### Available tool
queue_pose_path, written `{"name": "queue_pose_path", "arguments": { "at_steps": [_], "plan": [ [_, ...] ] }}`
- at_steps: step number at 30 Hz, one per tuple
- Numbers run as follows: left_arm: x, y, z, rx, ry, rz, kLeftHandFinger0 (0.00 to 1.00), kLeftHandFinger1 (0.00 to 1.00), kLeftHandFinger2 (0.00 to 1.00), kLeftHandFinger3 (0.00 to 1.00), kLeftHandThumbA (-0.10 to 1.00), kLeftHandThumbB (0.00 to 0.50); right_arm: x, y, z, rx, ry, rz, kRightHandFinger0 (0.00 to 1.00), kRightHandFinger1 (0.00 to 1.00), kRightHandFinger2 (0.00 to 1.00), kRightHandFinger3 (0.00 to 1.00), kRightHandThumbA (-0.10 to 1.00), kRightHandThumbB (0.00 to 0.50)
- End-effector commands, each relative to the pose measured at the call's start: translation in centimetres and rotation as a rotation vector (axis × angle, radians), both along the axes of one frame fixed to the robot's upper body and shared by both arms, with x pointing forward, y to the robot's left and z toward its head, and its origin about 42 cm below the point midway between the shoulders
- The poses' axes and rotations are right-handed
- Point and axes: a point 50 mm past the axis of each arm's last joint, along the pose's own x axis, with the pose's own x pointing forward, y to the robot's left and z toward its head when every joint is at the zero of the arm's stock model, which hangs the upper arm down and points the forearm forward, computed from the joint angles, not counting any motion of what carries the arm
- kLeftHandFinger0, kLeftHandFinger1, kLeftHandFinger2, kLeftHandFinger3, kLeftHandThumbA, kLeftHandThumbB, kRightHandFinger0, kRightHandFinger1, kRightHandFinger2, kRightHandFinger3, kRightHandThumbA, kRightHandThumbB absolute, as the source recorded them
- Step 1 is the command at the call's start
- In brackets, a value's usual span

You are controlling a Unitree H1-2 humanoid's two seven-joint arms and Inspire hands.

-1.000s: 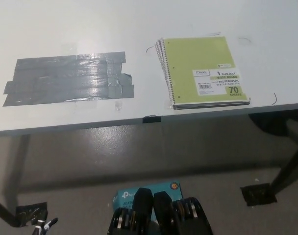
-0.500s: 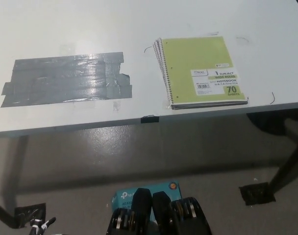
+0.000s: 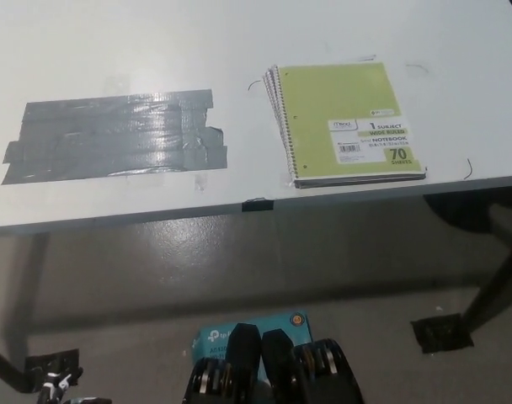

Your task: The robot uses its right hand to align two notebooks stacked together until they are fully overlapped

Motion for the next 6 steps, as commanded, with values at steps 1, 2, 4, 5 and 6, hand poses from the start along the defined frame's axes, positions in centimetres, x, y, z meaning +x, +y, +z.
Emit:
{"name": "queue_pose_path", "arguments": {
  "at_steps": [1, 2, 4, 5, 6],
  "plan": [
    [0.47, 0.87, 1.09, 0.011, -0.020, 0.006, 0.39, 0.44, 0.55, 1.00, 1.00, 0.500, 1.18, -0.55, 1.15, -0.019, -0.008, 0.021, 1.00, 1.00, 1.00, 1.00, 0.98, 0.208],
    [0.58, 1.02, 1.01, 0.014, -0.017, 0.011, 0.38, 0.44, 0.56, 1.00, 1.00, 0.500, 1.41, -0.68, 1.07, -0.022, -0.006, 0.013, 1.00, 1.00, 1.00, 1.00, 0.98, 0.205],
    [0.59, 1.12, 0.88, 0.008, -0.015, 0.027, 0.35, 0.40, 0.52, 1.00, 1.00, 0.500, 1.36, -0.70, 1.07, -0.015, -0.010, -0.006, 1.00, 1.00, 1.00, 1.00, 0.95, 0.194],
    [0.46, 1.16, 0.79, 0.007, -0.011, 0.027, 0.34, 0.40, 0.52, 1.00, 1.00, 0.500, 1.28, -0.84, 0.96, -0.020, -0.006, -0.015, 1.00, 1.00, 1.00, 1.00, 0.93, 0.188],
    [0.41, 1.19, 0.70, 0.008, -0.007, 0.026, 0.33, 0.40, 0.52, 1.00, 1.00, 0.500, 1.14, -0.81, 0.78, -0.019, -0.001, -0.016, 1.00, 1.00, 1.00, 1.00, 0.93, 0.188]
  ]
}}
